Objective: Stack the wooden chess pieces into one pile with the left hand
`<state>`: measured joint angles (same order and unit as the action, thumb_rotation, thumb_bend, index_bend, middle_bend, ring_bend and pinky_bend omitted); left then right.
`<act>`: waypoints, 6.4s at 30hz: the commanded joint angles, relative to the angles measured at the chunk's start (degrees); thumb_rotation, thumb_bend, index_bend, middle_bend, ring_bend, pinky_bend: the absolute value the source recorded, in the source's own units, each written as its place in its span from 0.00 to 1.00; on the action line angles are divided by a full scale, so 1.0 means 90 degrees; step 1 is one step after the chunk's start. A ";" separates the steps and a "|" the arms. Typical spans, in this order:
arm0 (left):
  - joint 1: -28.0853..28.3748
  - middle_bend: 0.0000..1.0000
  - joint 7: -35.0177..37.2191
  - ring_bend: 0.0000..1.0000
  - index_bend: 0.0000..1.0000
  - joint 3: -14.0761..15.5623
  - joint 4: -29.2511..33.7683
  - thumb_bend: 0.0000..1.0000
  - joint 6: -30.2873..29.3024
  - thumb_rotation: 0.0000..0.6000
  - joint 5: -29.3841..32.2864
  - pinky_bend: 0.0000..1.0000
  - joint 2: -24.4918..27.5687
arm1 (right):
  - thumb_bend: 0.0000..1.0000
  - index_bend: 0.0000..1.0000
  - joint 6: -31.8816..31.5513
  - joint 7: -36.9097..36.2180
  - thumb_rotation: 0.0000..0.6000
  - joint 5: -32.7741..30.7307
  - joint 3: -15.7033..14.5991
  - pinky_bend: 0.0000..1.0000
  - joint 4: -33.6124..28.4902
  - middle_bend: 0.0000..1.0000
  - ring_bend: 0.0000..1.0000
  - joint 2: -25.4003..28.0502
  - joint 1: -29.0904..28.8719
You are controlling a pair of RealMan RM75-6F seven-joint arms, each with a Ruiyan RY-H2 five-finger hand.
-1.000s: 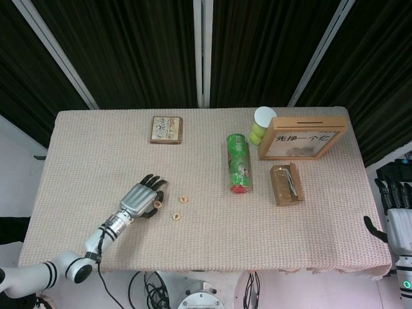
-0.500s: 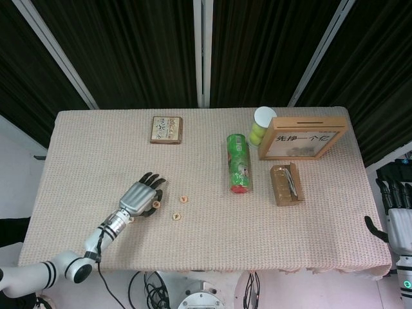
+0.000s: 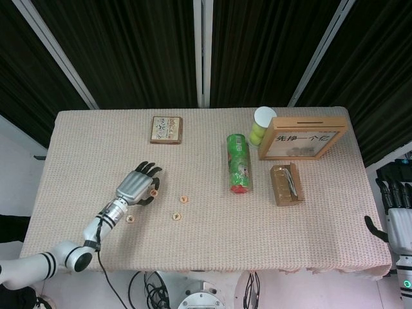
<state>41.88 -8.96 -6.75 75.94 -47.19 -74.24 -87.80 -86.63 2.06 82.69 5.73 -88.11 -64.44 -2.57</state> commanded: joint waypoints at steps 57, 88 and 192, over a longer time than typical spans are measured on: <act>0.0140 0.11 0.0092 0.00 0.45 0.0185 -0.0053 0.34 0.0043 1.00 0.0152 0.02 0.0087 | 0.25 0.00 0.0013 0.0069 1.00 -0.0145 0.0080 0.00 -0.0086 0.00 0.00 0.0021 0.0011; -0.1502 0.08 -0.0632 0.00 0.33 0.1228 0.2155 0.28 -0.1751 1.00 -0.0336 0.02 0.1315 | 0.27 0.00 -0.0049 -0.0116 1.00 -0.0124 0.0163 0.00 -0.0115 0.00 0.00 0.0134 -0.0001; 0.0143 0.14 -0.0339 0.00 0.50 -0.0239 0.0597 0.31 0.0410 1.00 0.1226 0.05 0.0329 | 0.27 0.00 0.0165 0.0301 1.00 -0.0009 -0.0002 0.00 -0.0226 0.00 0.00 0.0022 -0.0135</act>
<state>43.06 -11.90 -9.00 81.35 -43.60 -63.31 -84.78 -85.15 4.77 82.60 5.71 -90.15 -64.26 -3.78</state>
